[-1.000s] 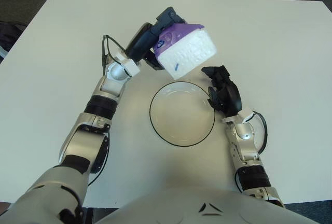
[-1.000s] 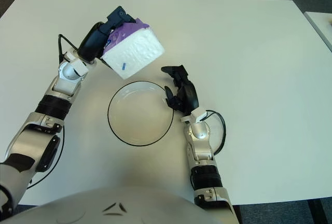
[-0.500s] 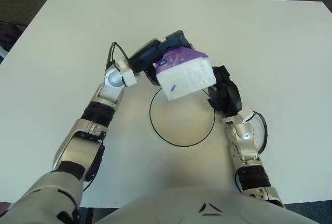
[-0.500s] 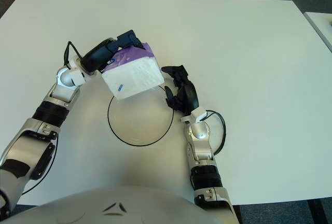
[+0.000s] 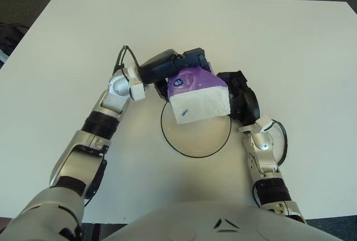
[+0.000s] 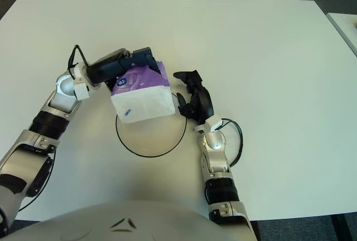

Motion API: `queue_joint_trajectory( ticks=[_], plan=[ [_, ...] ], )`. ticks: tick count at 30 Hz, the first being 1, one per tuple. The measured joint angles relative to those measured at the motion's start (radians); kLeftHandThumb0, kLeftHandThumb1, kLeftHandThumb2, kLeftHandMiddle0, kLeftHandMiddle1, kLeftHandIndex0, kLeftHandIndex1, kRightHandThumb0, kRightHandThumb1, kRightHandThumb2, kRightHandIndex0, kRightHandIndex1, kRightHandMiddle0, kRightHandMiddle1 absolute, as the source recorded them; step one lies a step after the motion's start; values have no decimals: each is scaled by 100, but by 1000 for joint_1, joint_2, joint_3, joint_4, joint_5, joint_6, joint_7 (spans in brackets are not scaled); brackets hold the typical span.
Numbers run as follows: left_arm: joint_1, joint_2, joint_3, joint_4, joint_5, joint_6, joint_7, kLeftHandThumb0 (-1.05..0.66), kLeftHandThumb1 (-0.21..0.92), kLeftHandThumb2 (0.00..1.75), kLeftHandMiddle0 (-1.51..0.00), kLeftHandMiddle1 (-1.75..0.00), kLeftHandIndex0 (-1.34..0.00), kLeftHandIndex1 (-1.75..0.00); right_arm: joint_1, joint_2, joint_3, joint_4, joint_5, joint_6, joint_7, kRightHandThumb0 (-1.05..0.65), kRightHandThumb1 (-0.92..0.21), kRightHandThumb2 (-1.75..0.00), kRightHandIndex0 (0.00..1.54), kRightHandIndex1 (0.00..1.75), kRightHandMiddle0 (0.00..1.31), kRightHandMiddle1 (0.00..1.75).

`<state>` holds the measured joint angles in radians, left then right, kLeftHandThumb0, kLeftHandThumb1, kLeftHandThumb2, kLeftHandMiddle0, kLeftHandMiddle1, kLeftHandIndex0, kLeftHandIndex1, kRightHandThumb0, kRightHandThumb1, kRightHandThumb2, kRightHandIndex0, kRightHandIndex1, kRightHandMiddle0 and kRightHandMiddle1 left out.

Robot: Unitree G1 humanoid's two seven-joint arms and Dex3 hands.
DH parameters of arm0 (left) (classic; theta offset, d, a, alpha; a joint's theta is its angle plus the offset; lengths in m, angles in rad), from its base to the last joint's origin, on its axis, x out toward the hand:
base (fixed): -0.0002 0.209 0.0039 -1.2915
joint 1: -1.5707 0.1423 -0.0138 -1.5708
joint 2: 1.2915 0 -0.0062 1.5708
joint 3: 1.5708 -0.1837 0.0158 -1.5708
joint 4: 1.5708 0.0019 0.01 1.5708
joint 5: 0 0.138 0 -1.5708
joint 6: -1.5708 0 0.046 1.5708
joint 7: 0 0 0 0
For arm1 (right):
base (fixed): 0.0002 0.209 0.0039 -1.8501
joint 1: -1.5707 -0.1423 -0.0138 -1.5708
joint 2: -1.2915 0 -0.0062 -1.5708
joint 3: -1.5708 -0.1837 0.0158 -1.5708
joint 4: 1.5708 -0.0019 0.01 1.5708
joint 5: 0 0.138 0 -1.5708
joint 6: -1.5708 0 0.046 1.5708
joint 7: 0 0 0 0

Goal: Put the tissue paper into the plate.

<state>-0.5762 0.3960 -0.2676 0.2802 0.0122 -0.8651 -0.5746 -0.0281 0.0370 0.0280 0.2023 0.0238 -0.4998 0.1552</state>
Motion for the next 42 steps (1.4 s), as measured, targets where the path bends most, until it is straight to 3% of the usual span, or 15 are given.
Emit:
queue_joint_trajectory(
  ticks=[7,18,20,22,23,24,25,26,28,32,39,42],
  plan=[
    [0,14,0,-23,2,24,-14,0,14,151,-76,-170,-51,-175,0,0,0,0,0,0,3,-62,-84,-62,32,65,15,116],
    [0,17,1,-39,8,34,-16,-1,11,155,-76,-174,-56,-172,0,0,0,0,0,0,3,-63,-84,-61,32,64,16,117],
    [0,16,2,-38,18,32,-14,-9,25,136,-65,-174,-51,-168,-1,0,0,1,0,0,2,-64,-85,-61,31,63,14,116],
    [0,14,6,-37,40,28,-2,-26,53,102,-46,-174,-39,-172,-2,0,-1,2,0,0,2,-65,-86,-60,31,61,12,116],
    [0,13,7,-36,48,28,2,-48,67,84,-29,-155,-25,-165,-2,0,0,2,0,0,1,-65,-87,-60,31,60,12,116],
    [0,12,9,-35,59,28,7,-56,72,77,-24,-148,-20,-162,-3,0,0,2,0,0,1,-66,-87,-60,31,60,11,116],
    [0,12,10,-35,71,28,11,-70,79,68,-15,-122,-13,-141,-3,0,0,3,0,0,1,-66,-88,-59,31,59,11,116],
    [0,13,11,-35,83,29,14,-75,82,65,-12,-112,-10,-133,-4,0,0,3,0,0,1,-66,-88,-58,31,59,11,116],
    [0,16,12,-35,102,31,15,-92,88,56,-5,-64,-4,-88,-5,0,0,5,-1,0,1,-67,-90,-57,31,58,12,116],
    [0,28,12,-36,146,32,15,-102,91,52,-1,-18,-1,-42,-7,0,0,6,-1,0,0,-68,-92,-56,33,57,13,116],
    [-1,65,12,-35,207,25,15,-105,92,49,0,-2,0,-17,-9,0,0,9,-2,0,-4,-70,-92,-57,36,59,16,117],
    [-4,81,12,-28,220,2,14,-105,92,34,0,0,0,-9,-14,0,0,13,-2,-1,-8,-68,-92,-56,39,61,20,120]
  ],
)
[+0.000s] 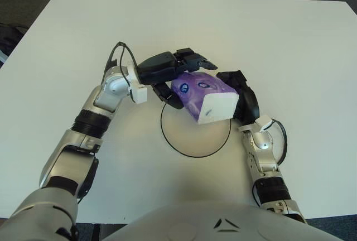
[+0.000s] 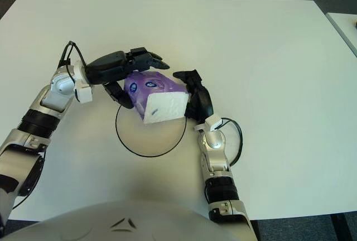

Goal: Put the tissue paper into the plate.

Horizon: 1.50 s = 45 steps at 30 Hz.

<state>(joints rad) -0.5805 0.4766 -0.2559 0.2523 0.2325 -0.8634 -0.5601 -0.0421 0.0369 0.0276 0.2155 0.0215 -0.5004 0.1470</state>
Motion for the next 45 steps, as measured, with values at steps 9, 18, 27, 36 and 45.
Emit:
queue_joint_trajectory(
  ticks=[9,18,27,36,45],
  plan=[
    [-49,37,-3,53,69,-148,1,-101,91,20,0,0,0,-1,-21,1,0,20,1,0,-3,-64,-88,-58,38,68,24,122],
    [-90,43,-3,95,122,-270,24,-101,92,23,0,0,0,0,-25,3,-1,24,4,2,1,-59,-81,-69,36,73,23,120],
    [-101,44,-3,124,145,-320,39,-89,88,20,0,0,0,0,-27,4,-3,26,4,3,6,-60,-80,-71,35,71,21,118],
    [-113,44,-3,151,146,-331,39,-84,83,23,0,0,0,0,-37,6,-8,35,4,2,8,-64,-83,-66,35,70,20,119],
    [-133,46,-3,181,131,-307,39,-59,34,94,0,0,0,-16,-52,3,-13,50,3,2,8,-64,-89,-61,35,68,15,117]
  ],
)
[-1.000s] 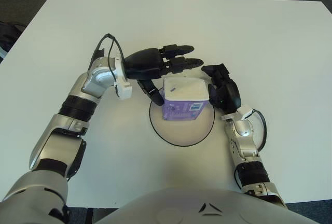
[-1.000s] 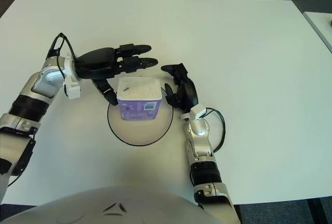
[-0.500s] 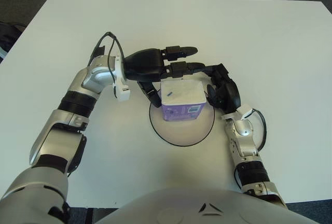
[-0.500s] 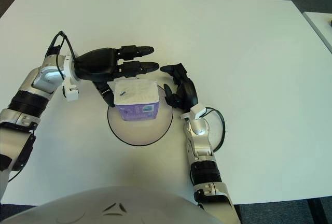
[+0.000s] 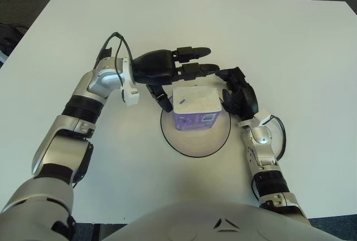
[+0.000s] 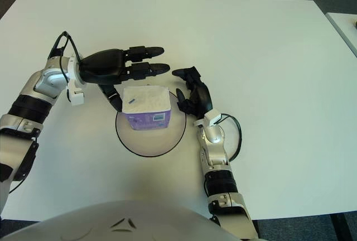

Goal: Put the tissue paper into the plate.

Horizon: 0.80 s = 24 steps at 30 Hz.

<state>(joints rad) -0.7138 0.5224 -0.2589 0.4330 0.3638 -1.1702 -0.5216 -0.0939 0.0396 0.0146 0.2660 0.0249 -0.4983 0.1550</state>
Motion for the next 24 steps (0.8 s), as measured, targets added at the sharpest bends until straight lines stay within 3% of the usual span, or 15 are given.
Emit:
queue_joint_trajectory(
  ticks=[13,17,21,24],
  plan=[
    [-26,0,2,62,-14,47,0,-80,59,60,0,0,0,-29,-9,-7,-2,7,-3,0,-9,-68,-92,-61,36,63,14,115],
    [-26,0,5,66,-58,74,-1,-64,49,75,0,0,0,-31,-17,-8,-4,15,-3,0,-12,-67,-92,-61,37,64,15,116],
    [-26,1,8,62,-134,120,-20,-34,36,108,0,0,0,-26,-28,-9,-7,26,-3,0,-17,-65,-92,-61,38,65,15,115],
    [-26,5,9,53,-220,169,-61,-24,40,121,0,0,0,-16,-40,-9,-11,37,-2,0,-18,-64,-92,-61,38,65,14,115]
  ],
)
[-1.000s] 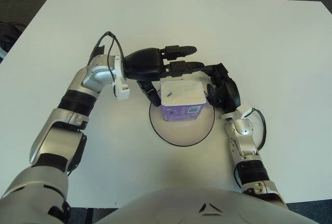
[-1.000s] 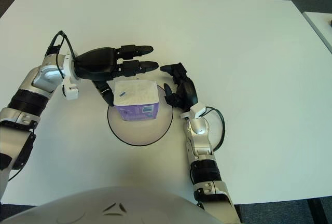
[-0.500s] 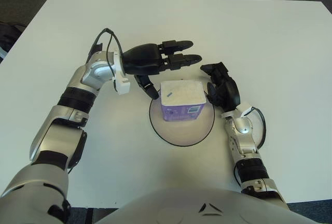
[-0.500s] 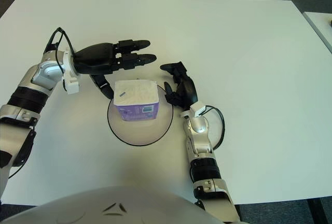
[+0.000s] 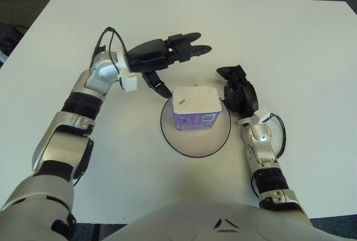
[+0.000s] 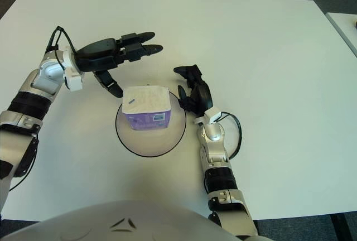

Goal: Put the tissue paper into the plate.

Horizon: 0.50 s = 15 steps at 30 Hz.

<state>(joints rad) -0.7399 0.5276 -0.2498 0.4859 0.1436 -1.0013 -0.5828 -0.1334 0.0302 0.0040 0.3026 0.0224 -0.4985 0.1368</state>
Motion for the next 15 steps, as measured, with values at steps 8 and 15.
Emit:
queue_joint_trajectory(
  ticks=[8,15],
  plan=[
    [-14,4,21,29,-232,93,-144,-62,86,97,0,0,0,-1,-24,-1,-9,26,1,-3,0,-62,-92,-61,36,64,14,115],
    [-25,-4,83,92,-393,147,-247,-84,92,100,-2,-1,0,0,-50,-4,-17,56,3,-7,1,-63,-92,-61,36,63,14,115]
  ],
)
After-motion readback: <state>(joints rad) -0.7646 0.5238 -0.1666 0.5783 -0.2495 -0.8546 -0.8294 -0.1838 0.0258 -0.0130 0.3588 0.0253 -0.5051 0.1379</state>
